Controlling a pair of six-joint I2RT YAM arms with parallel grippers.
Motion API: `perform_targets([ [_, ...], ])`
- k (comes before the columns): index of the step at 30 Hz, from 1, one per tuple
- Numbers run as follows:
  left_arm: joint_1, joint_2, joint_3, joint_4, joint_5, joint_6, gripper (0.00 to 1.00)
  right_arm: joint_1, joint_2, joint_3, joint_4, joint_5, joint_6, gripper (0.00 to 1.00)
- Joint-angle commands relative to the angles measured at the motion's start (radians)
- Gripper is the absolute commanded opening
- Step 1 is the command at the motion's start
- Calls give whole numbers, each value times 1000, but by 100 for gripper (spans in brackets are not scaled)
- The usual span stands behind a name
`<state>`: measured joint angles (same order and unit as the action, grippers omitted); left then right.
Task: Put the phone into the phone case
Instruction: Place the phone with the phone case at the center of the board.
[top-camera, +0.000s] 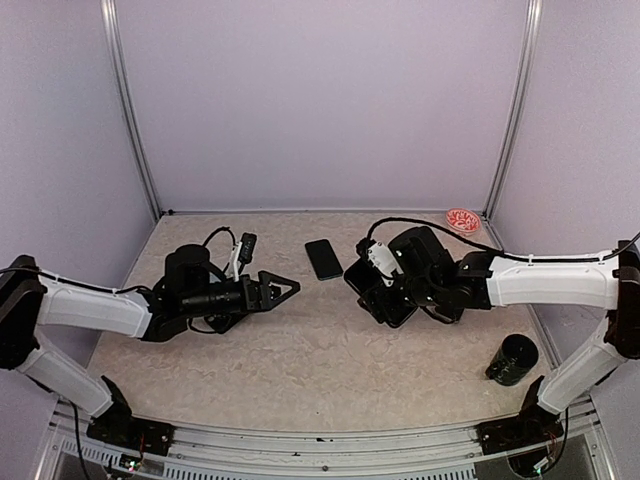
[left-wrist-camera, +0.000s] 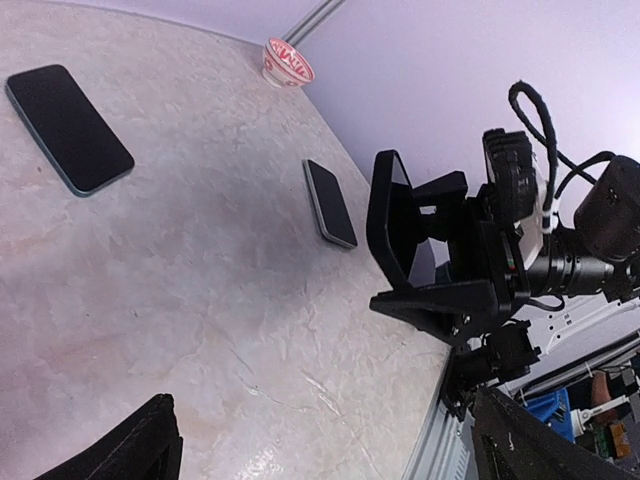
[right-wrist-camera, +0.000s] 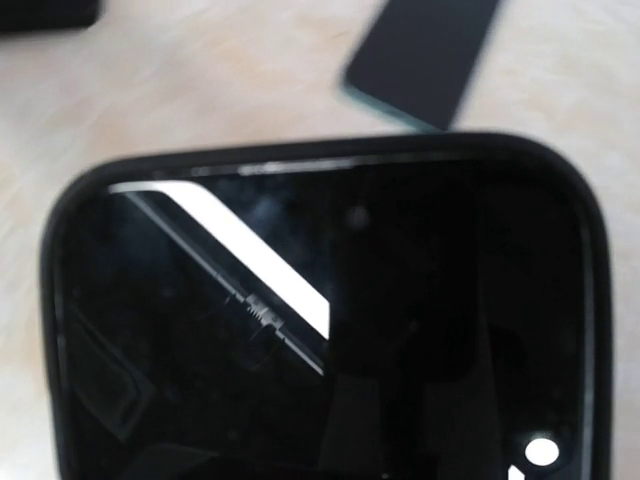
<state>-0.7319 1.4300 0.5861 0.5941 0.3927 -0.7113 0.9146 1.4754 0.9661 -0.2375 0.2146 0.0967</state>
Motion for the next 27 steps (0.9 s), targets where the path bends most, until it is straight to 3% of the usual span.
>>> perform_targets([
  [1, 9, -84, -46, 9, -134, 55, 99, -66, 9, 66, 56, 29, 73, 68],
  [9, 11, -183, -99, -58, -313, 71, 99, -152, 78, 131, 92, 48, 130, 68],
  [17, 9, -254, -113, -195, -579, 94, 99, -225, 166, 205, 136, 54, 183, 70],
  [27, 9, -297, -139, -258, -703, 220, 99, -327, 332, 328, 159, -5, 232, 70],
])
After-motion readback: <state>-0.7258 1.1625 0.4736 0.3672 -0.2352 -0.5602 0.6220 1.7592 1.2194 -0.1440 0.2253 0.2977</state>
